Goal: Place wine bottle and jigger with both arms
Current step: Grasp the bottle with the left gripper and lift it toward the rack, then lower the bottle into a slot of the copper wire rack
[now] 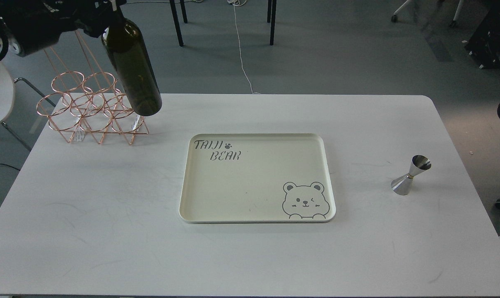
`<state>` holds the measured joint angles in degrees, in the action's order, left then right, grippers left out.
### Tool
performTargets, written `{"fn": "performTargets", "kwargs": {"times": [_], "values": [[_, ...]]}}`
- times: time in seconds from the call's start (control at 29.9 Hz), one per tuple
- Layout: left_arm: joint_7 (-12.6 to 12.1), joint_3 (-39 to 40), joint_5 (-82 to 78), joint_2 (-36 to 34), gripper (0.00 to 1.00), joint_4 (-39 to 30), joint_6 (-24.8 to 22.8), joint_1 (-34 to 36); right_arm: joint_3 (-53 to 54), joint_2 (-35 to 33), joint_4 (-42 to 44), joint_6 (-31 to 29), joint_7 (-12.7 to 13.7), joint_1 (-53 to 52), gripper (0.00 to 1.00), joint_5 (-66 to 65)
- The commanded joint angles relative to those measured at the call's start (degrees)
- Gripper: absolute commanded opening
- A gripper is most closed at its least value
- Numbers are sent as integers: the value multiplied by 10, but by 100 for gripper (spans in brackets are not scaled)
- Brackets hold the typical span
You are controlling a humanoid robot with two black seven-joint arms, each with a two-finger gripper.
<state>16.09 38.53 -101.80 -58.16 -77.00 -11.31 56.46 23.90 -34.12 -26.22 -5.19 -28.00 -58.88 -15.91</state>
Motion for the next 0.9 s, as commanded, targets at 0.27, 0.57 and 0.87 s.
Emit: {"fn": "performTargets", "kwargs": {"times": [0.27,0.57,0.87], "values": [[-2,-3,-4,17,20,113,3,3,0,-2,0,-1,0,1,95,0],[-6,-43,3,23,21,128,33,5,0,1,0,-1,0,0,95,0],[-6,-43,5,38,21,120,32,19,-1,-1,0,-1,0,0,95,0]]}}
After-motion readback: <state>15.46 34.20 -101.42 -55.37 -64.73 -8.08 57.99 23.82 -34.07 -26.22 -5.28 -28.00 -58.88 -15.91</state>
